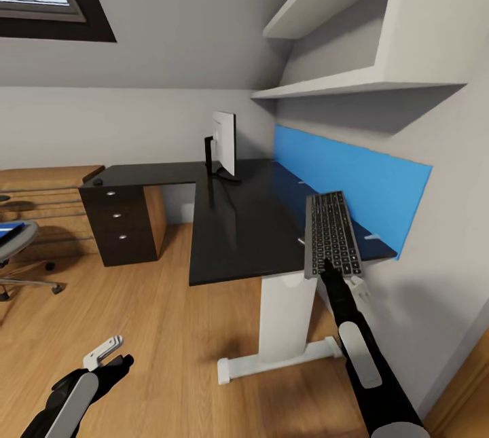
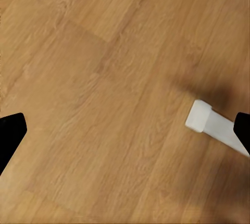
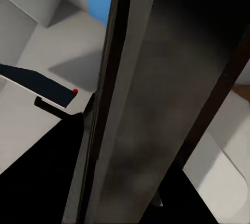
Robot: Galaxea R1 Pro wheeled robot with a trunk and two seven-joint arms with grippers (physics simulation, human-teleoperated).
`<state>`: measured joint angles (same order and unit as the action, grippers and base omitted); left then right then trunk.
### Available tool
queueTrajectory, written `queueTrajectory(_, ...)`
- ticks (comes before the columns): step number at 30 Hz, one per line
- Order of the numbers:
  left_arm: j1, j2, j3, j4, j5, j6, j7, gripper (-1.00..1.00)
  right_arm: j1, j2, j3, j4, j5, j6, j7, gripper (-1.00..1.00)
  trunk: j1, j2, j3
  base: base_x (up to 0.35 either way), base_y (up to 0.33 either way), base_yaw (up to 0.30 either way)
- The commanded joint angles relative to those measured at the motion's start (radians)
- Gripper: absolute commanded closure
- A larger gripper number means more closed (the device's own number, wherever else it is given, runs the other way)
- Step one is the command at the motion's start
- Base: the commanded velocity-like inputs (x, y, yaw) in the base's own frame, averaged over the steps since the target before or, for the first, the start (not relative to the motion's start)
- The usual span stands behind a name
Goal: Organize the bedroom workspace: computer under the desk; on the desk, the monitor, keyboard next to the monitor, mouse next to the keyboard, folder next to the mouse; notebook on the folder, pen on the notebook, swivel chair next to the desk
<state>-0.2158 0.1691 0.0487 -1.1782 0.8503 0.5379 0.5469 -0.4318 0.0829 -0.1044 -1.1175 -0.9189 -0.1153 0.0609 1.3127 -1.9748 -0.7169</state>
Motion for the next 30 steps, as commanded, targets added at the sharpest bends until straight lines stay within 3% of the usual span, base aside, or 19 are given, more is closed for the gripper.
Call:
queueTrajectory(1,0.0,0.0,0.0,-0.001,0.01,0.002,0.008,-1.0,0.003,0.001,0.001,-0.003,-0.012,-0.001,0.008,1.0,-0.004,0.007,0.002,0.0,0.0,0.0)
queueTrajectory(5,0.0,-0.002,-0.003,-0.001,0.01,-0.001,0.009,-1.0,0.02,0.003,0.056,-0.016,-0.012,-0.001,0.054,1.0,-0.019,0.035,0.015,0.0,0.0,0.0)
queueTrajectory(10,0.0,-0.002,-0.026,-0.001,0.01,-0.003,0.011,-1.0,0.034,0.004,0.096,-0.017,-0.012,-0.002,0.078,1.0,-0.039,0.07,0.03,0.0,0.0,0.0)
queueTrajectory(12,0.0,-0.002,-0.034,-0.001,0.009,-0.005,0.011,-1.0,0.037,0.004,0.135,-0.015,-0.013,-0.002,0.082,1.0,-0.046,0.084,0.037,0.0,0.0,0.0)
queueTrajectory(30,0.0,-0.001,-0.039,-0.001,0.009,-0.006,0.01,-1.0,0.042,0.021,0.221,-0.009,-0.012,-0.001,0.084,1.0,-0.115,0.21,0.093,0.0,0.0,0.0)
